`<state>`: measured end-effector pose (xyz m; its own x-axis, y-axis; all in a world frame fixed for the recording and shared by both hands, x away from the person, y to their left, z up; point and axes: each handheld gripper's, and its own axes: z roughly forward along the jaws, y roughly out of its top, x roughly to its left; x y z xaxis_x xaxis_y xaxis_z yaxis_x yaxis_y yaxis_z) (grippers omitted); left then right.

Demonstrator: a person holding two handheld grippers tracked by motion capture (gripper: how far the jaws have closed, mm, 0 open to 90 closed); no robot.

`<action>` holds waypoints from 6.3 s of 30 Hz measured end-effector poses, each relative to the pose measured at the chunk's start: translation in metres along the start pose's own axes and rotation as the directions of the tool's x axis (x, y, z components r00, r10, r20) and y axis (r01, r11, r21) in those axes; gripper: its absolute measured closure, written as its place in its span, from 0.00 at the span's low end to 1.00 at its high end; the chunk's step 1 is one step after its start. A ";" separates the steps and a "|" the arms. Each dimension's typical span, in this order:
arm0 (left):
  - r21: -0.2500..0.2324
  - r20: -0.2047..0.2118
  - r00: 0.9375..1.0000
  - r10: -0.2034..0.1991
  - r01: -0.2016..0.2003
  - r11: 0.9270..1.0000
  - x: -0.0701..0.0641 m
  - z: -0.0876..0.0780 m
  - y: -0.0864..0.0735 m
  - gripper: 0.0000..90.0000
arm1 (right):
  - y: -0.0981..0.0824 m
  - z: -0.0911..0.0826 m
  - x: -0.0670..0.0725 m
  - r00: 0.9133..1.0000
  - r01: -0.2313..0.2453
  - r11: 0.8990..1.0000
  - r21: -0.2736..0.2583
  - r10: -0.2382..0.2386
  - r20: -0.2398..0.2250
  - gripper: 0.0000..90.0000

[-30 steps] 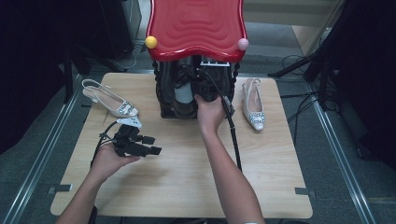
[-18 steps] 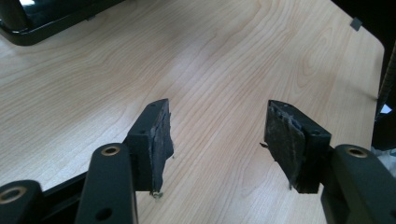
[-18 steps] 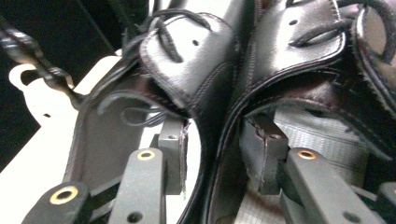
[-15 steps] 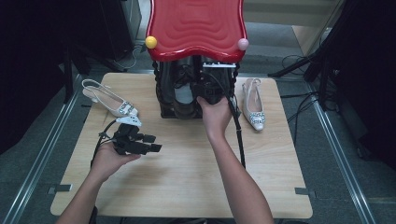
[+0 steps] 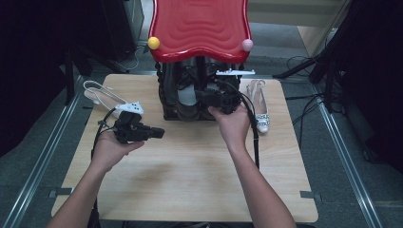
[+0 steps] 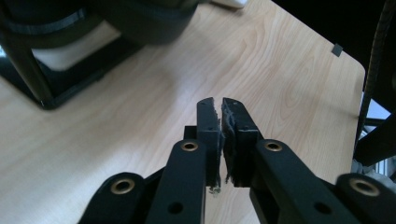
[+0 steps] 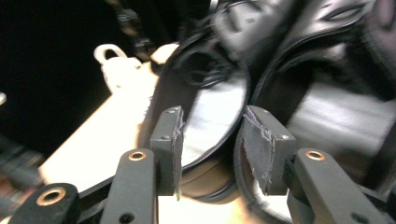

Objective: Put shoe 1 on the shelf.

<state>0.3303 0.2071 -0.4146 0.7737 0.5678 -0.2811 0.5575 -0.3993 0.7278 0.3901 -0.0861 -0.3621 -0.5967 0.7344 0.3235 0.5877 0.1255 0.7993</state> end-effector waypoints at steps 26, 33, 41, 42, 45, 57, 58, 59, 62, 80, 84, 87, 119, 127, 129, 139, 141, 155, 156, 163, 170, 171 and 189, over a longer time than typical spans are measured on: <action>-0.032 -0.036 0.993 0.111 -0.112 0.993 -0.002 -0.033 0.131 1.00 | -0.040 -0.016 0.010 0.987 0.125 0.990 0.068 -0.118 -0.105 0.94; -0.040 -0.059 0.987 0.149 -0.152 0.988 -0.008 -0.038 0.174 1.00 | -0.049 -0.006 0.010 0.985 0.133 0.986 0.104 -0.120 -0.122 1.00; -0.042 -0.073 0.982 0.171 -0.175 0.984 -0.008 -0.040 0.210 1.00 | -0.057 0.007 0.010 0.983 0.149 0.983 0.103 -0.135 -0.123 1.00; -0.045 -0.068 0.983 0.169 -0.172 0.984 -0.007 -0.039 0.214 1.00 | -0.057 0.009 0.011 0.982 0.157 0.983 0.099 -0.144 -0.122 1.00; -0.046 -0.067 0.985 0.159 -0.162 0.986 -0.002 -0.036 0.225 1.00 | -0.058 0.012 0.012 0.982 0.152 0.984 0.090 -0.140 -0.129 1.00; -0.028 -0.098 0.985 0.141 -0.145 0.989 0.013 -0.016 0.245 1.00 | -0.056 0.025 0.011 0.987 0.149 0.984 0.094 -0.141 -0.083 1.00; -0.031 -0.101 0.984 0.149 -0.153 0.988 0.013 -0.015 0.245 1.00 | -0.056 0.025 0.012 0.986 0.153 0.984 0.095 -0.146 -0.079 1.00; -0.034 -0.101 0.984 0.146 -0.150 0.988 0.013 -0.015 0.245 1.00 | -0.056 0.025 0.012 0.986 0.155 0.984 0.093 -0.148 -0.076 1.00; -0.039 -0.111 0.982 0.155 -0.160 0.986 0.015 -0.015 0.246 1.00 | -0.056 0.026 0.011 0.987 0.148 0.985 0.093 -0.140 -0.080 1.00; -0.060 -0.092 0.986 0.142 -0.148 0.987 0.018 -0.014 0.246 1.00 | -0.033 0.045 0.015 0.992 0.119 0.989 0.085 -0.115 -0.047 1.00; -0.057 -0.095 0.985 0.141 -0.147 0.987 0.018 -0.014 0.246 1.00 | -0.028 0.052 0.019 0.993 0.115 0.989 0.087 -0.113 -0.027 1.00; -0.056 -0.096 0.985 0.141 -0.147 0.988 0.018 -0.015 0.246 1.00 | -0.023 0.058 0.020 0.994 0.106 0.991 0.080 -0.105 -0.016 1.00; -0.059 -0.101 0.985 0.142 -0.148 0.987 0.019 -0.014 0.247 1.00 | -0.035 0.056 0.028 0.991 0.125 0.990 0.066 -0.122 -0.049 1.00; -0.058 -0.098 0.985 0.140 -0.146 0.988 0.019 -0.014 0.247 1.00 | -0.049 0.039 0.015 0.991 0.124 0.989 0.080 -0.119 -0.065 1.00; -0.057 -0.098 0.985 0.141 -0.147 0.987 0.019 -0.014 0.247 1.00 | -0.051 0.033 0.010 0.991 0.119 0.990 0.079 -0.114 -0.066 1.00; -0.056 -0.096 0.986 0.138 -0.144 0.988 0.019 -0.014 0.247 1.00 | -0.056 0.014 -0.016 0.996 0.090 0.993 0.077 -0.088 -0.033 1.00; -0.056 -0.095 0.986 0.138 -0.143 0.988 0.019 -0.014 0.247 1.00 | -0.055 0.014 -0.021 0.996 0.081 0.994 0.075 -0.078 -0.047 1.00; -0.059 -0.077 0.988 0.134 -0.138 0.989 0.020 -0.014 0.246 1.00 | -0.044 0.020 -0.023 0.997 0.065 0.996 0.062 -0.062 -0.048 1.00; -0.059 -0.079 0.988 0.133 -0.137 0.989 0.020 -0.014 0.246 1.00 | -0.042 0.021 -0.023 0.997 0.067 0.996 0.059 -0.065 -0.044 1.00; -0.059 -0.080 0.988 0.134 -0.139 0.989 0.020 -0.014 0.246 1.00 | -0.030 0.027 -0.027 0.998 0.063 0.997 0.050 -0.062 -0.026 1.00; -0.060 -0.081 0.988 0.134 -0.139 0.988 0.020 -0.014 0.247 1.00 | -0.018 0.026 -0.038 0.998 0.058 0.997 0.048 -0.059 0.018 1.00; -0.061 -0.083 0.987 0.134 -0.140 0.988 0.019 -0.014 0.247 1.00 | -0.017 0.026 -0.040 0.998 0.057 0.997 0.047 -0.058 0.024 1.00; -0.060 -0.093 0.988 0.127 -0.133 0.989 0.020 -0.014 0.247 1.00 | -0.019 0.021 -0.065 0.996 0.023 0.998 0.053 -0.028 0.089 1.00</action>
<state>0.4792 0.1293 -0.2317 0.8066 0.5773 -0.1269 0.4309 -0.4274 0.7948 0.4290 -0.1228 -0.4091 -0.5620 0.7870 0.2546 0.6017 0.1777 0.7787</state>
